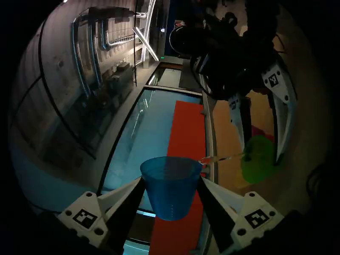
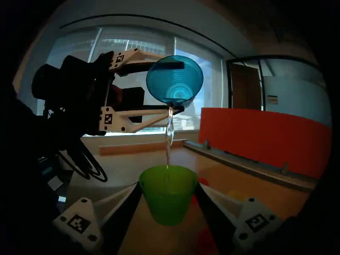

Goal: Pour water

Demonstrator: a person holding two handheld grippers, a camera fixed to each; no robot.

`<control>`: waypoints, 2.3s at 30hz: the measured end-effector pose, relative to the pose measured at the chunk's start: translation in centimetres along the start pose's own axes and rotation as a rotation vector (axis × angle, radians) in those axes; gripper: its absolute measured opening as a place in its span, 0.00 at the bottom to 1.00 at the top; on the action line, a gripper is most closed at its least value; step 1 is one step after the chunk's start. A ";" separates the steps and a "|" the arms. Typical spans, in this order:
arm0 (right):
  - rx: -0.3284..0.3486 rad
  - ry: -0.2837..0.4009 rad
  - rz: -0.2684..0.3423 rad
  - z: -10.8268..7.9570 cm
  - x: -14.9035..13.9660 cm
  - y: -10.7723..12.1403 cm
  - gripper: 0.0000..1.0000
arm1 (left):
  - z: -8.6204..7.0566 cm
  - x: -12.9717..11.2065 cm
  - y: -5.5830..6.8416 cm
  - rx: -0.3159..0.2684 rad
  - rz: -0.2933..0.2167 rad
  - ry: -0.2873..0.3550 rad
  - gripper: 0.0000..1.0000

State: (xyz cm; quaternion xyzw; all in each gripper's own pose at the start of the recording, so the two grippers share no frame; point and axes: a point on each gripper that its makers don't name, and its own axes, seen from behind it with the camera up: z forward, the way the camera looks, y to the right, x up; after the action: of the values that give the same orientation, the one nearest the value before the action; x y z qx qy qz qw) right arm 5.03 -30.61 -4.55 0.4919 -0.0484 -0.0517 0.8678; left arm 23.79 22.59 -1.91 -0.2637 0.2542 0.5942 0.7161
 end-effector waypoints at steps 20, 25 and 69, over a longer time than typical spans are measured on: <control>-0.003 0.003 -0.001 -0.1 0.1 0.1 0.90 | 0.2 0.5 -0.4 0.016 0.126 -0.003 0.83; -0.003 0.004 -0.003 -0.2 0.0 0.1 0.90 | 0.1 0.8 -0.4 0.023 0.152 0.001 0.83; -0.015 0.001 -0.003 -0.1 0.1 0.6 0.90 | 0.4 -1.1 -0.3 0.040 -0.061 -0.037 0.83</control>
State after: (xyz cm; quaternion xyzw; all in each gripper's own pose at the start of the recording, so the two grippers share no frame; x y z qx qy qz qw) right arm 5.14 -30.20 -4.07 0.4853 -0.0468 -0.0530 0.8715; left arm 23.95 22.02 -0.79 -0.2459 0.2443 0.5716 0.7437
